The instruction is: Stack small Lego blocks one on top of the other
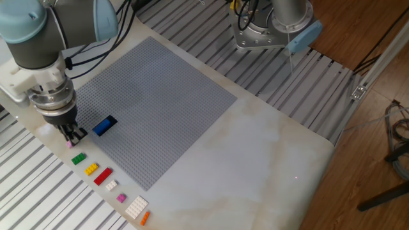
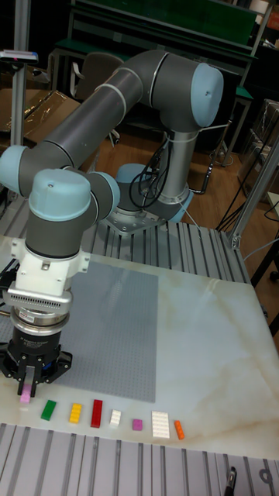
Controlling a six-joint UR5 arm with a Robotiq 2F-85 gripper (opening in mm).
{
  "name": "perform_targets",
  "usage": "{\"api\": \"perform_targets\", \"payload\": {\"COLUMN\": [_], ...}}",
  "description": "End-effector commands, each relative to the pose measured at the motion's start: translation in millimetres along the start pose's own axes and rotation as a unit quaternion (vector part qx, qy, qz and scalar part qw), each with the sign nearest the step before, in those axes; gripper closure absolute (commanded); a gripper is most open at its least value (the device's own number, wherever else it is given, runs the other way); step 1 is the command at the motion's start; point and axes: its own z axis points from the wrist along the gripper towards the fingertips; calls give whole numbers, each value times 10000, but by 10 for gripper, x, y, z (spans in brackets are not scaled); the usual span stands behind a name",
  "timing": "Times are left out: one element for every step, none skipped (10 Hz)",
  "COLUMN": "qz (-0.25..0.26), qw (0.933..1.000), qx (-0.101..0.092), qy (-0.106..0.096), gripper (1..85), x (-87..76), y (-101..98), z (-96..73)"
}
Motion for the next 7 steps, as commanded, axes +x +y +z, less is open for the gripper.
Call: {"api": "perform_targets", "payload": {"qz": [130, 178, 186, 201, 206, 226, 235], "qw": [9999, 9998, 9998, 9998, 9998, 9997, 9997], "qx": [-28, -43, -43, -43, -28, -5, -12], "qy": [72, 94, 94, 79, 79, 86, 86], "gripper": [847, 847, 847, 847, 847, 847, 847], "x": [85, 112, 127, 140, 144, 154, 167], "y": [-1, 13, 23, 41, 39, 35, 49], "z": [-126, -143, -150, -147, -147, -153, -159]}}
